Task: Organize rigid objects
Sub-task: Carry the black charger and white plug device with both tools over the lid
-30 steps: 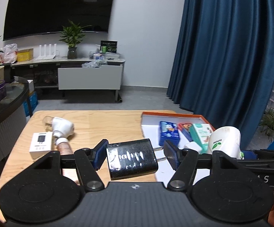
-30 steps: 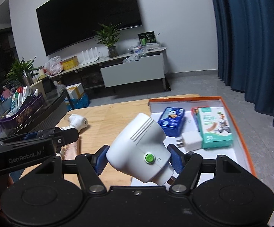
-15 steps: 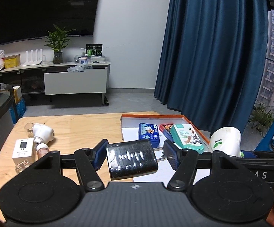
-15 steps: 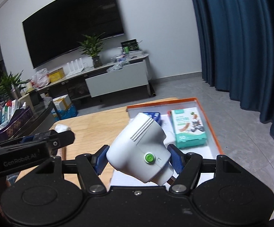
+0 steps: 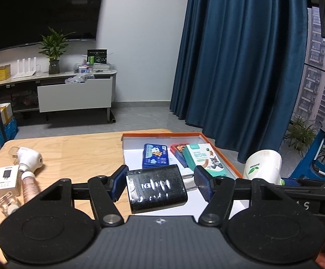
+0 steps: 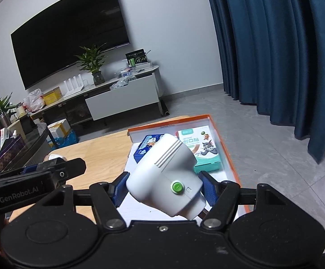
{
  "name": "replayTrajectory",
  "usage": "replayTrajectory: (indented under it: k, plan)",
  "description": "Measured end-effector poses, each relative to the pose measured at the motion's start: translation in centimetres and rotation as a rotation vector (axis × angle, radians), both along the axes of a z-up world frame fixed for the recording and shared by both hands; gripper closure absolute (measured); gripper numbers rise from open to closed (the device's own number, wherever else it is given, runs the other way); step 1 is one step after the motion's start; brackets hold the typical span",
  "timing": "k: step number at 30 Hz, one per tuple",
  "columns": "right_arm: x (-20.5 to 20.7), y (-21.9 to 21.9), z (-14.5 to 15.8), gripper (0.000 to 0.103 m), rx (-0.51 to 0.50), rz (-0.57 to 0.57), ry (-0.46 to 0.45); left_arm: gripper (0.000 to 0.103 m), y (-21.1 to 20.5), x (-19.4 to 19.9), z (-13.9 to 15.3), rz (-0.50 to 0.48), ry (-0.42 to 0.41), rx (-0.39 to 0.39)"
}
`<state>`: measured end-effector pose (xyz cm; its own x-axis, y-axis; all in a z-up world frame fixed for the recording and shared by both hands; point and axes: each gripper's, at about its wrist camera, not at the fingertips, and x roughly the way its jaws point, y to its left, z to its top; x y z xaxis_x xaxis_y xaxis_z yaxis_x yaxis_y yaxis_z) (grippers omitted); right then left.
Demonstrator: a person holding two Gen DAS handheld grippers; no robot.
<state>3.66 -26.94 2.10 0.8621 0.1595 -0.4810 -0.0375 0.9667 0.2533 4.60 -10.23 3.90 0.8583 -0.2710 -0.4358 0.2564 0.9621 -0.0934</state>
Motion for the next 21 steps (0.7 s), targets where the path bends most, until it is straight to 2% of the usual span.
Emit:
replayTrajectory:
  k: [21]
  plan:
    - [3.1, -1.2, -1.2, 0.023, -0.035, -0.022, 0.041, 0.038, -1.8, 1.5, -0.9, -0.026, 0.037, 0.008]
